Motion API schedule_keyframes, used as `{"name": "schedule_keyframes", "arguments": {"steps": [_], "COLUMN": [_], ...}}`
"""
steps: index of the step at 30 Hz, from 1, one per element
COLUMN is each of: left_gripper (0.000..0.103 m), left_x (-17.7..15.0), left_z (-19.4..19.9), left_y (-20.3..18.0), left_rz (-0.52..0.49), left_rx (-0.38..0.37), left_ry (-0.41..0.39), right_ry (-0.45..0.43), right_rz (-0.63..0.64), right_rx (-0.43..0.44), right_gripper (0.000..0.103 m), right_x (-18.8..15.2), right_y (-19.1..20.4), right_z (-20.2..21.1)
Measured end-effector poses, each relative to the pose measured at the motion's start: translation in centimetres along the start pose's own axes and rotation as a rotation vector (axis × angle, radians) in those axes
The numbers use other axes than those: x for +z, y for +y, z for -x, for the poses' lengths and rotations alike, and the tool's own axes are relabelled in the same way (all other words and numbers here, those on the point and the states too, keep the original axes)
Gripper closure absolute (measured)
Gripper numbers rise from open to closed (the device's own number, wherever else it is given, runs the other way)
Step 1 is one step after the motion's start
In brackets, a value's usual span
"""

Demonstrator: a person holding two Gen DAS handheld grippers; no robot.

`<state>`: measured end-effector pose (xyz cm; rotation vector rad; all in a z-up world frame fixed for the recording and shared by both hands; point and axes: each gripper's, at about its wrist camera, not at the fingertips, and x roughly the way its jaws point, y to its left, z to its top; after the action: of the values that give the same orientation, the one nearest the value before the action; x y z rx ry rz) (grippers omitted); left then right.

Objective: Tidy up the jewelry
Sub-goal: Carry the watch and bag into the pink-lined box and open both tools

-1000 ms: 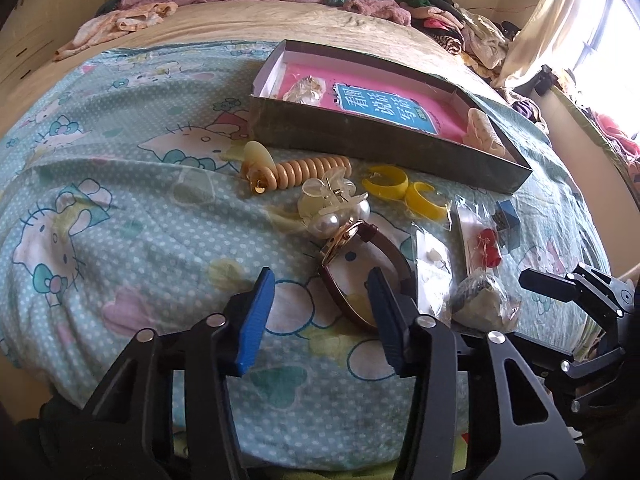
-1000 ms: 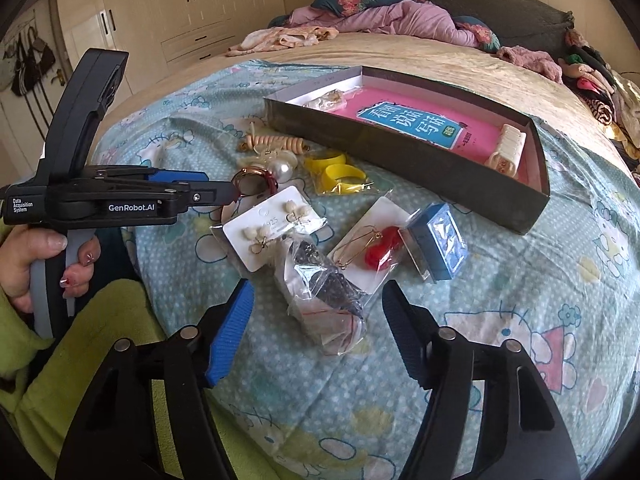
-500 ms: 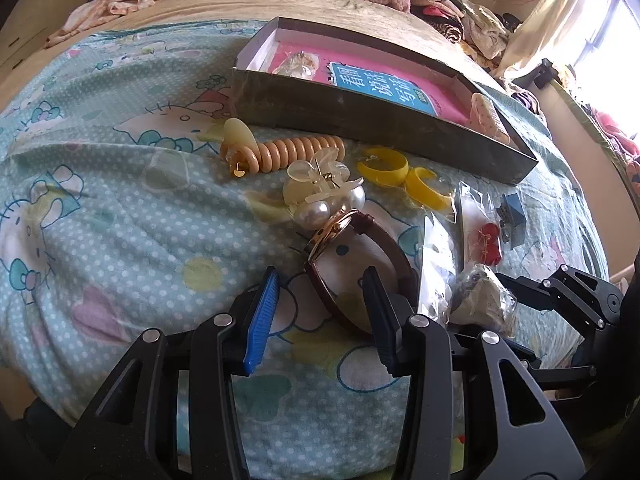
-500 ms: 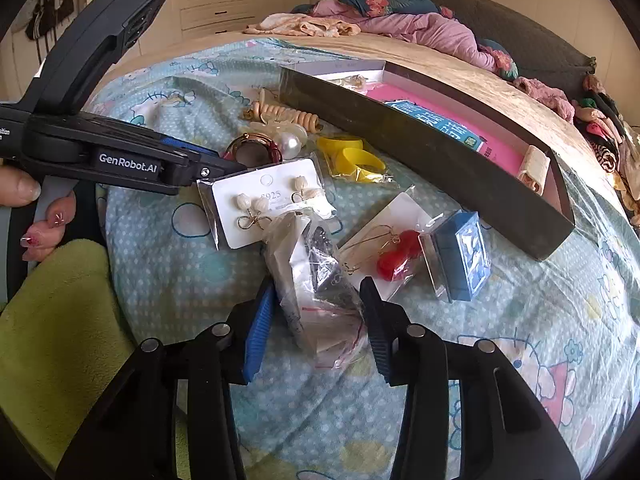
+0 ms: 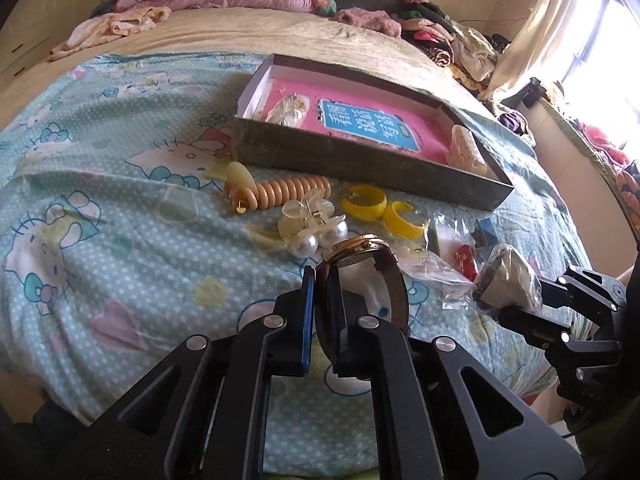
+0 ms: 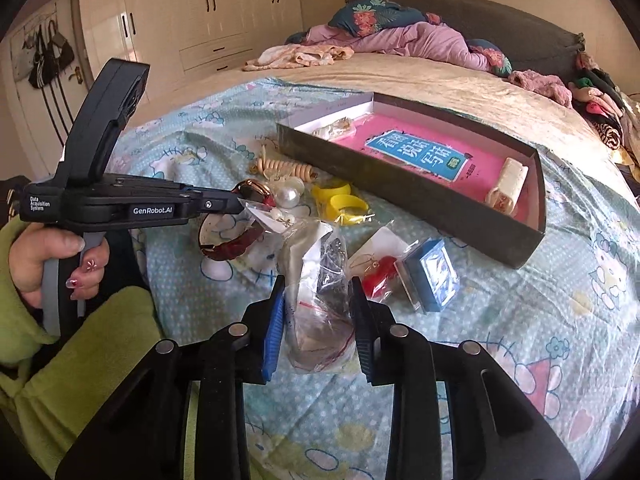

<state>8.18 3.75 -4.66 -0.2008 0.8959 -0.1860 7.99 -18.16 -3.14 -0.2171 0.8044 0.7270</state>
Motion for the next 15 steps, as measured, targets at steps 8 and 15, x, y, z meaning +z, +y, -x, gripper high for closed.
{"name": "schedule_keyframes", "arguments": {"steps": [8,15], "left_gripper": [0.102,0.102], "left_x": [1.9,3.4], "left_z": [2.8,3.7], "left_y": [0.3,0.3], "left_rz": [0.008,0.015], "left_rx": [0.005,0.009], "left_ry": [-0.095,-0.136], "right_ry": [-0.058,-0.106], "right_rz": [-0.033,-0.057], "right_rx": [-0.012,-0.033], "right_gripper": [0.074,0.074], "right_x": [0.9,2.2], "right_y": [-1.2,-2.2], "right_z": [1.9,2.5]}}
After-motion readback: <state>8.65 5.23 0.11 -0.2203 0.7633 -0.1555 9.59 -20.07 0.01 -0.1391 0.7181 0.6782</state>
